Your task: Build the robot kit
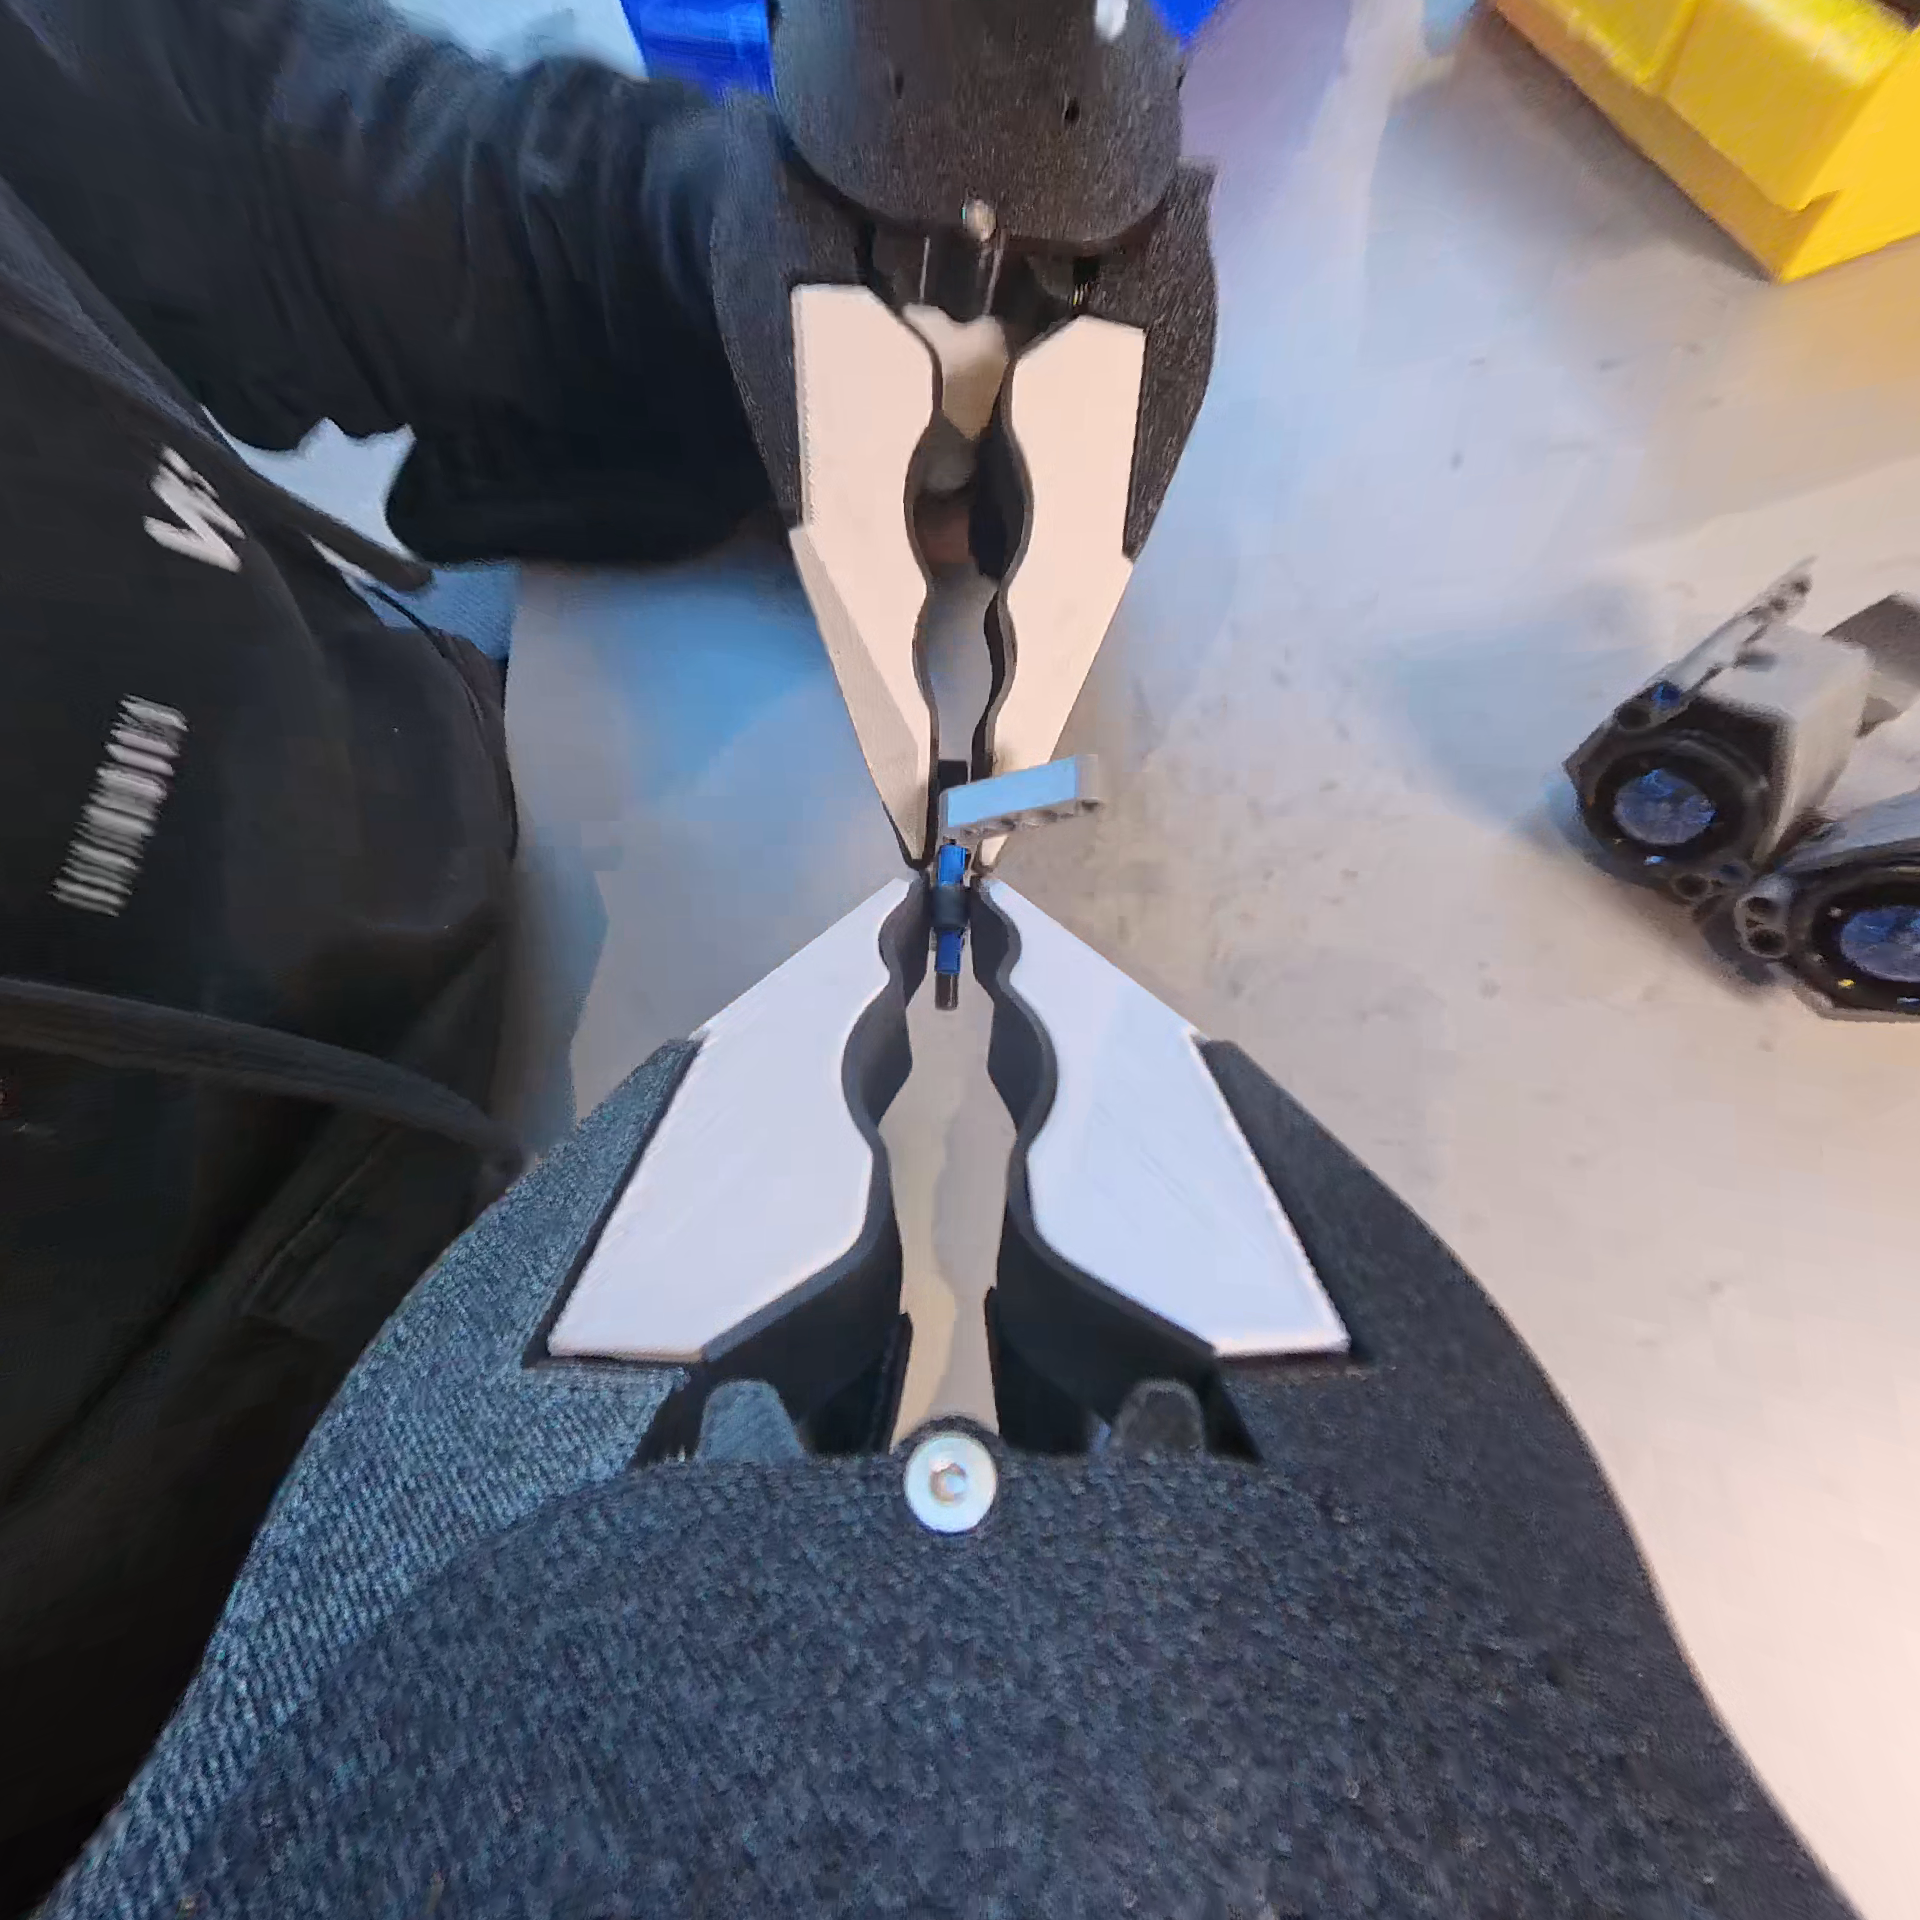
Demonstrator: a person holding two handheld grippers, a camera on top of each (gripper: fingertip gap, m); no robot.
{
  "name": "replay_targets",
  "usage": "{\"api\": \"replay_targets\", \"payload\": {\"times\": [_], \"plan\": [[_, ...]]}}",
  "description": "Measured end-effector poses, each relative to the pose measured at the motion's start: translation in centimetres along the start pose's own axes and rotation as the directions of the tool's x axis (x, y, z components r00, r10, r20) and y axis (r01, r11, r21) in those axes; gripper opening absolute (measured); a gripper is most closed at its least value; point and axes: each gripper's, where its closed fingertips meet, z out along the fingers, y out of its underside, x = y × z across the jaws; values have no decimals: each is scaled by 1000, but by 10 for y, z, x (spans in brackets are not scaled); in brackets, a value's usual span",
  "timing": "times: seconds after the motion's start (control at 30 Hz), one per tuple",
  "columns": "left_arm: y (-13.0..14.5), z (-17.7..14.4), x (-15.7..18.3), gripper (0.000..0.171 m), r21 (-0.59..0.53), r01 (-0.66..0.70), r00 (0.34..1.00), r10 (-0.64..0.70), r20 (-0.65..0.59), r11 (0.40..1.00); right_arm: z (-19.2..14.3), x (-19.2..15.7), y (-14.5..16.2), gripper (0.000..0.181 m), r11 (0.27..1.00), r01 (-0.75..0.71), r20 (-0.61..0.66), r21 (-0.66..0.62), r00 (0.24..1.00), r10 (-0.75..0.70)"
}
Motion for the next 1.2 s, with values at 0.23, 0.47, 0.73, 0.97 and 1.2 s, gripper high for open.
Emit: {"api": "replay_targets", "payload": {"times": [0.23,0.47,0.73,0.97,1.2], "plan": [[-58,-27,22,7,366,34,991,16,-133,930,-36,-10,-63,6,971,-26,8,237,1000,25],[-79,-40,32,7,486,-15,991,76,-107,874,-55,-17,-89,15,948,54,-47,315,998,-41],[-80,-39,33,6,486,-29,993,79,-83,873,-52,-18,-90,6,948,80,-81,307,995,-58],[-80,-41,35,6,489,-49,993,97,-73,871,-51,-20,-90,6,954,77,-81,288,995,-56],[-75,-38,32,6,461,-72,994,102,-41,885,-48,-18,-82,5,978,86,-94,190,993,-69]]}}
